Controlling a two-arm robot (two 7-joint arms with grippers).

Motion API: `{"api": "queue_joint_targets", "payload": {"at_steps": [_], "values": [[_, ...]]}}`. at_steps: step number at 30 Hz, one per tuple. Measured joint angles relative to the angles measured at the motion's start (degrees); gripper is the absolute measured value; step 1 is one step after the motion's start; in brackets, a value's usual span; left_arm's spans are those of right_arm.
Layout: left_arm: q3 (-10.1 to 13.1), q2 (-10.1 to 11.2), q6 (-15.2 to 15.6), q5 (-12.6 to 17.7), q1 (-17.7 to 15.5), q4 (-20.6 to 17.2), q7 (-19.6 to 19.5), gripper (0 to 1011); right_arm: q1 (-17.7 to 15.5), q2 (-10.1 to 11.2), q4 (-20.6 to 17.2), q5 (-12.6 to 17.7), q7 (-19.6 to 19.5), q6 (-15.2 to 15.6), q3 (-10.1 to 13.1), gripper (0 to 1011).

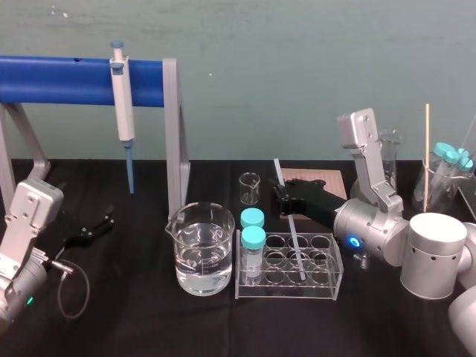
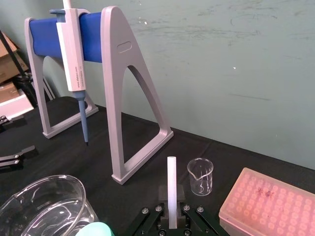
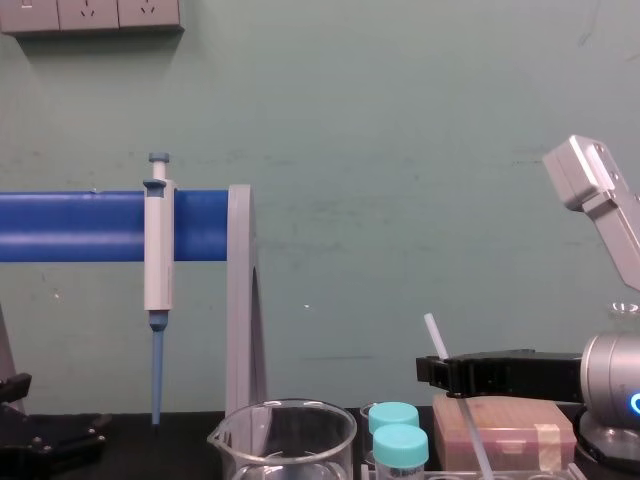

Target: Pick up the stirring rod with one hand, then place it down.

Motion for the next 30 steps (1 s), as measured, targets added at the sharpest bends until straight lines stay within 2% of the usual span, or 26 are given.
{"api": "queue_joint_targets", "payload": {"at_steps": [6,15,17,18,21,22,23,27,30], "values": [[0.0,0.0,0.0,0.0,0.0,0.0,0.0,1000,-0.18,-0.09,-0.01,-0.02,0.13,-0.51,0.2,72],[0.0,0.0,0.0,0.0,0.0,0.0,0.0,1000,-3.2,-1.27,-1.4,-0.1,2.22,-8.02,2.49,72],[0.0,0.0,0.0,0.0,0.0,0.0,0.0,1000,-3.85,-1.29,-1.82,-0.13,2.85,-9.79,2.77,72],[0.0,0.0,0.0,0.0,0.0,0.0,0.0,1000,-4.52,-1.19,-2.34,-0.37,3.45,-11.72,2.99,72],[0.0,0.0,0.0,0.0,0.0,0.0,0.0,1000,-5.53,-0.86,-3.25,-1.06,4.2,-14.41,3.19,72],[0.0,0.0,0.0,0.0,0.0,0.0,0.0,1000,-5.53,-0.86,-3.25,-1.06,4.2,-14.41,3.19,72],[0.0,0.0,0.0,0.0,0.0,0.0,0.0,1000,-6.76,-0.26,-5.07,-2.28,4.9,-17.56,3.6,72],[0.0,0.0,0.0,0.0,0.0,0.0,0.0,1000,-7.83,0.28,-7.53,-3.13,5.15,-19.73,4.43,72],[0.0,0.0,0.0,0.0,0.0,0.0,0.0,1000,-8.83,0.58,-10.84,-3.25,5.49,-21.97,5.91,72]]}}
